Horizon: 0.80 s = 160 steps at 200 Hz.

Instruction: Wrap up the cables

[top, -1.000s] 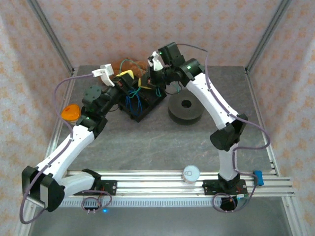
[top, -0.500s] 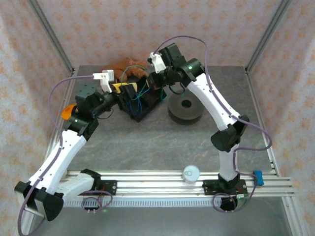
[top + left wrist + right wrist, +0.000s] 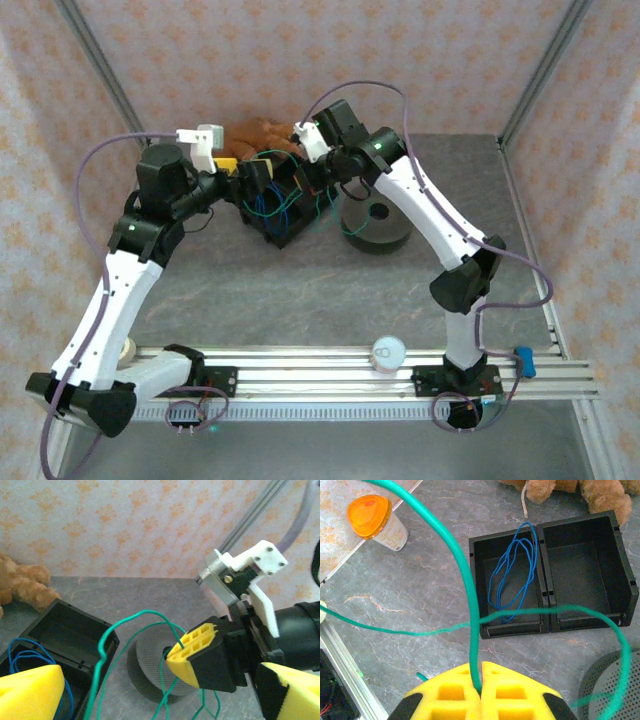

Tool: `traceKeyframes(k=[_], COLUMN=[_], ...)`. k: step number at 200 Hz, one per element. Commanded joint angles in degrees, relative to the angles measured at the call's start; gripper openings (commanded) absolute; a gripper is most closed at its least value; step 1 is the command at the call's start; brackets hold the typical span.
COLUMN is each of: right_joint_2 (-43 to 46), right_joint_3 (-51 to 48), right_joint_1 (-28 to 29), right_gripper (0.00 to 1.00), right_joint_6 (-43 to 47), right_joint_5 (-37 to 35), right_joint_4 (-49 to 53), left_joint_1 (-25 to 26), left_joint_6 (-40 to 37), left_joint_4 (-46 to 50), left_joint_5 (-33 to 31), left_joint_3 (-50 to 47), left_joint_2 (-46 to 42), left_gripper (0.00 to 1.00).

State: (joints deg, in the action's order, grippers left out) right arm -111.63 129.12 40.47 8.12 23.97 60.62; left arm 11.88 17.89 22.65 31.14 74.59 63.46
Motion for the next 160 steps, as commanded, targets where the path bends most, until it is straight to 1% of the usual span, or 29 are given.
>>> traceKeyframes(k=[1, 27, 41, 57, 85, 92, 118, 128, 142, 160], right_joint_2=[3.34, 3.62, 4.07, 4.57, 4.81, 4.75, 4.59, 4.57, 4.56, 4.56], right_joint_3=[-0.56, -1.1, -1.82, -2.64, -3.26, -3.44, -3.51, -3.36, -3.48, -3.74], right_joint_1=[0.23, 0.45, 0.8, 1.11, 1.26, 1.28, 1.37, 1.43, 1.54, 1.72], right_gripper=[0.0, 0.0, 0.0, 0.0, 0.0, 0.0, 0.0, 0.0, 0.0, 0.0], right_joint_6=[1.42, 1.95, 2.45, 2.73, 2.5, 2.49, 2.53, 2.52, 2.51, 2.18], right_joint_5=[-0.94, 0.38, 1.06, 1.56, 2.32, 2.4, 2.86, 3.15, 3.49, 3.77], right_joint_4=[-0.76, -0.81, -1.02, -1.45, -1.82, -1.87, -2.0, -2.07, -2.17, -2.67], left_joint_1=[-0.78, -0.89, -0.83, -0.84, -0.83, -0.85, -0.82, -0.88, -0.81, -0.82], left_joint_6=[-2.41, -2.42, -2.68, -2.65, -2.01, -1.67, -0.77, -0.54, -0.13, 0.85], left_joint_4=[4.64, 5.75, 6.97, 7.88, 8.22, 7.61, 5.9, 5.52, 5.06, 4.02], left_joint_5=[2.57, 5.39, 6.22, 8.3, 12.27, 12.53, 12.92, 12.9, 12.64, 12.05], left_joint_3=[2.75, 5.91, 7.97, 9.78, 10.69, 10.23, 8.84, 8.52, 8.22, 7.95], left_joint_2=[2.11, 5.97, 8.43, 10.83, 13.28, 13.23, 12.9, 12.82, 12.75, 12.74], left_gripper=[0.98, 0.96, 0.92, 0.86, 0.71, 0.66, 0.42, 0.35, 0.19, 0.03])
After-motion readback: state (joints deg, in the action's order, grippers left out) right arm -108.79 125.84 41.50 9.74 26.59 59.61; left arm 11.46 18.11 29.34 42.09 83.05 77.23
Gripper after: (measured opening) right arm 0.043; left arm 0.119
